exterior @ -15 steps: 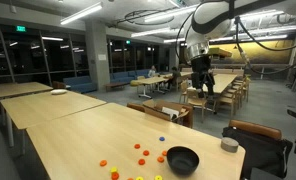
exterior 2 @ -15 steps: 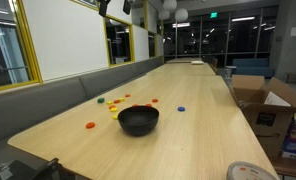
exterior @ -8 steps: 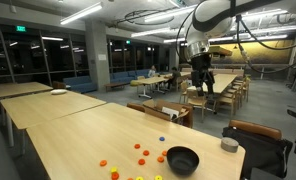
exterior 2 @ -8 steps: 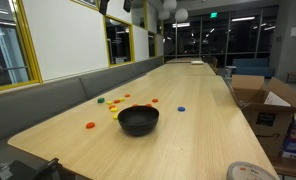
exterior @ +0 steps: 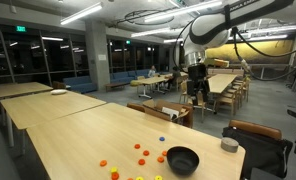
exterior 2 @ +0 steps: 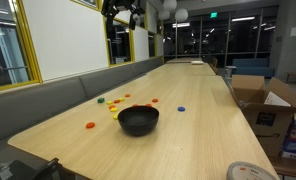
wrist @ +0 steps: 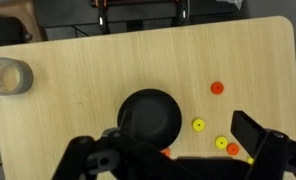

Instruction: Put the circles inside the black bowl.

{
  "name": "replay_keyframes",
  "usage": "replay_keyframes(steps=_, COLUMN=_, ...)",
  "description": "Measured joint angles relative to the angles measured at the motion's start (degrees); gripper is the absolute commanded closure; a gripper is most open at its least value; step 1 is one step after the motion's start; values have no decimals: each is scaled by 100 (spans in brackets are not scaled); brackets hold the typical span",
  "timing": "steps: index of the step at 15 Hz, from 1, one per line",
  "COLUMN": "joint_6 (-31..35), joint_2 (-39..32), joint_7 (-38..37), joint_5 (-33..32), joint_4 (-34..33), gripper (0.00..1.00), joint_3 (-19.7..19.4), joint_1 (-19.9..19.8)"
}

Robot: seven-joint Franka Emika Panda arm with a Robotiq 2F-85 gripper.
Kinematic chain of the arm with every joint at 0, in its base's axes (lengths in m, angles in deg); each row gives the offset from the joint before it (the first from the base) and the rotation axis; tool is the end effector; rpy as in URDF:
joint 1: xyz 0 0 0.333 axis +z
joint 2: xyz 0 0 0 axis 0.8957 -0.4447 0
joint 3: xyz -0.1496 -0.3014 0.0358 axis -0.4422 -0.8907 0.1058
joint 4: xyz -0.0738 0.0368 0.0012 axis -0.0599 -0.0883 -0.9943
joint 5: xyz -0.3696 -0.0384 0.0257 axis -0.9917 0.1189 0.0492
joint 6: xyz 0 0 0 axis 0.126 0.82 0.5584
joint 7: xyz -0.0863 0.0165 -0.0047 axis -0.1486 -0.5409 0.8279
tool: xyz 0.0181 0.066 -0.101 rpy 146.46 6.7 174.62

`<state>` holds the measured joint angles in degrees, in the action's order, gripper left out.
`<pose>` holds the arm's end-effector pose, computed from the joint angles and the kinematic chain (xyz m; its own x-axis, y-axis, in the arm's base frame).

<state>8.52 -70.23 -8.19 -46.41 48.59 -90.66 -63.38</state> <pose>0.4289 -0.0018 0.5269 0.9695 -0.0503 -0.2398 -0.0687 -0.9952 -0.0690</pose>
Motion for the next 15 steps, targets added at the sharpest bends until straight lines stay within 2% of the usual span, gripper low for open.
replay_keyframes(steps=4, joint_6=1111, joint_2=-265, joint_7=73, joint_5=43, joint_4=575, gripper=0, joint_3=109, joint_1=62)
replay_keyframes(steps=7, joint_6=1581, joint_2=-646, joint_7=54, joint_5=84, joint_4=736, gripper=0, joint_3=324, joint_1=190)
replay_keyframes(steps=11, joint_6=1913, joint_2=-1320, joint_7=-17, joint_5=218, joint_4=607, gripper=0, joint_3=640, joint_1=458)
replay_keyframes(steps=15, joint_6=2123, joint_2=-2173, joint_7=-39, joint_5=296, joint_4=196, gripper=0, joint_3=810, joint_1=645)
